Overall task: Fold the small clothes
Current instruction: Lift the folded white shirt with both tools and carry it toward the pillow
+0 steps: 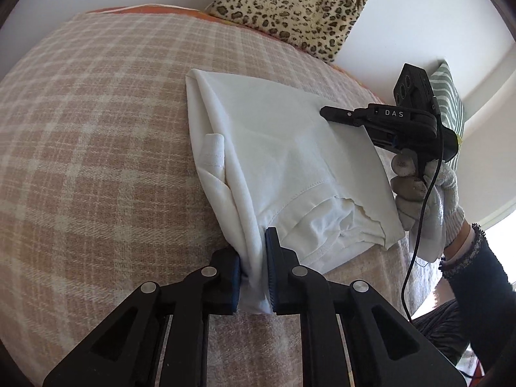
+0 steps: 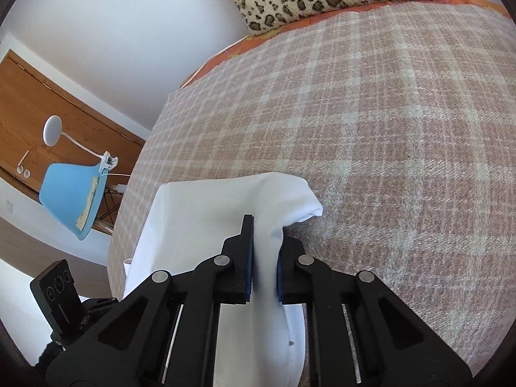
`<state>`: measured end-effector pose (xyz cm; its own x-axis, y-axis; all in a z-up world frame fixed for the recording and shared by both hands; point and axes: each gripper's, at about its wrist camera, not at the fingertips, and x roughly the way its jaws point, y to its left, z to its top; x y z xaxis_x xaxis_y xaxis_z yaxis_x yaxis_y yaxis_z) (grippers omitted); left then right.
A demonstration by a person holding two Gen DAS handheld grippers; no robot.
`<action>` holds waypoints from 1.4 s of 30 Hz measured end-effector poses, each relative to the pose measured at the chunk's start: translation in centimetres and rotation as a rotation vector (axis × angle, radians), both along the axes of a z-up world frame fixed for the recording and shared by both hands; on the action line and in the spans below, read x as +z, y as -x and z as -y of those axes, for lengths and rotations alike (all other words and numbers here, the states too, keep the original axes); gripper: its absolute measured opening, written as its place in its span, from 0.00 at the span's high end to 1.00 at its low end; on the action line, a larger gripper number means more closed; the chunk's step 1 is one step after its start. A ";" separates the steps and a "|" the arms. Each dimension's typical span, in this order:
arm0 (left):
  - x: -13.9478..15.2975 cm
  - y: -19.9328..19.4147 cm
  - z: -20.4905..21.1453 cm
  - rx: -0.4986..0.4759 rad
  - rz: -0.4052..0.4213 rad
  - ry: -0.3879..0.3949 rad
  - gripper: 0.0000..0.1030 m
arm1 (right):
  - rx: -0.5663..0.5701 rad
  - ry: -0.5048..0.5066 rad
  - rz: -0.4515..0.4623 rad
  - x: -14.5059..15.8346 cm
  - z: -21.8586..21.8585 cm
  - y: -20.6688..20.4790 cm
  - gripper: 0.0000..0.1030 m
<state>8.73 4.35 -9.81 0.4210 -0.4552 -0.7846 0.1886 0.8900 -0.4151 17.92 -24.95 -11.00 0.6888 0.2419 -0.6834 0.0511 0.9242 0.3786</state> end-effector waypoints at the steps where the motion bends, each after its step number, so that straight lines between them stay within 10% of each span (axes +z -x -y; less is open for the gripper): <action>1: 0.2 0.2 0.3 -0.008 0.018 -0.027 0.89 | -0.005 0.028 0.001 0.3 -0.6 0.0 0.90; 26: 5.9 2.4 4.4 -0.098 0.236 -0.065 0.91 | -0.042 0.243 0.177 6.9 -3.9 7.6 0.93; 42: 6.6 2.8 17.7 -0.266 0.337 0.029 0.91 | -0.215 0.281 0.276 13.8 4.3 18.0 0.93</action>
